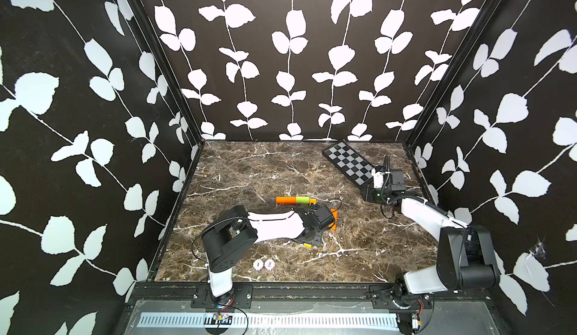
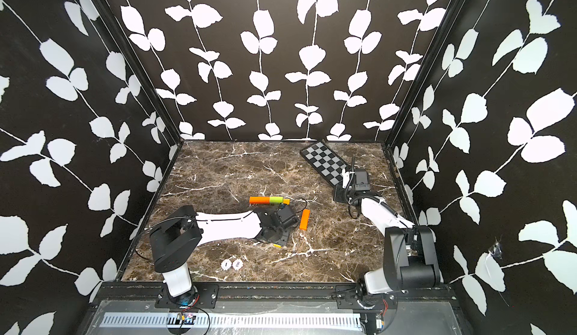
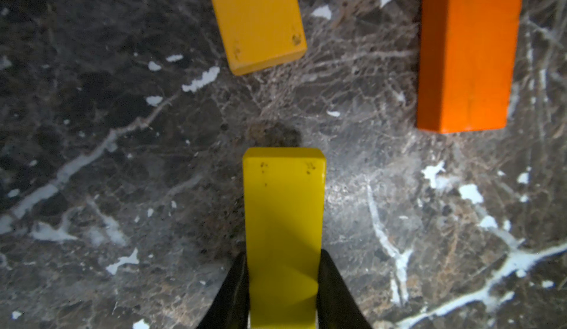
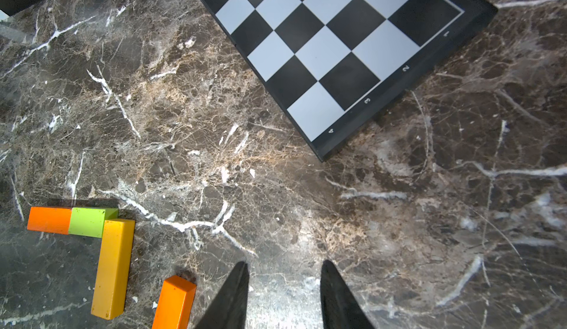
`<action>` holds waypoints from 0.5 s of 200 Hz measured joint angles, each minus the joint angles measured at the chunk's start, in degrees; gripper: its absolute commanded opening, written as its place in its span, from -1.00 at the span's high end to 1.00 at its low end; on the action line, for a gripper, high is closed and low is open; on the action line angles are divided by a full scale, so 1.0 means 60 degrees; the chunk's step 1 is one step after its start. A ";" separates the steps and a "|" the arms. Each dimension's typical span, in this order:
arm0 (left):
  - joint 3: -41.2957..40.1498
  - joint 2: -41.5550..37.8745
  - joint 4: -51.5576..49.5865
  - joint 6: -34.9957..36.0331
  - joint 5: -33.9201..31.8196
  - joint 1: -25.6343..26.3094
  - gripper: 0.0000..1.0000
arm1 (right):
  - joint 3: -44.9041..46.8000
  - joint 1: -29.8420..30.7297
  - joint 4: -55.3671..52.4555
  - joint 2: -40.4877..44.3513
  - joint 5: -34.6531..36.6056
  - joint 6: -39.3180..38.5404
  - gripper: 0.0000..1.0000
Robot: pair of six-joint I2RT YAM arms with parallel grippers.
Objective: Assemble the number 7 with building blocks
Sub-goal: Place the building block at the center of the board.
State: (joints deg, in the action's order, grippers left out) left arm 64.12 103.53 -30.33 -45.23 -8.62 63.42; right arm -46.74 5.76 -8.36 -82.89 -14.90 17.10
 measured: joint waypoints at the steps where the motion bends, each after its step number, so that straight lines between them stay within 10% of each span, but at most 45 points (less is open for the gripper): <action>1: 0.0004 0.0000 0.0000 0.0000 0.0000 0.0000 0.41 | 0.0000 0.0000 0.0000 0.0000 -0.0004 0.0004 0.15; 100: 0.0076 -0.0011 0.0015 0.0044 0.0004 0.0000 -0.18 | 0.0135 0.0040 0.0142 0.0073 -0.0091 -0.0127 0.00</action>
State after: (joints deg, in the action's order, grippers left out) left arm 64.58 103.46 -30.24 -44.97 -8.60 63.42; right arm -45.93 6.00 -7.51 -82.46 -15.44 16.34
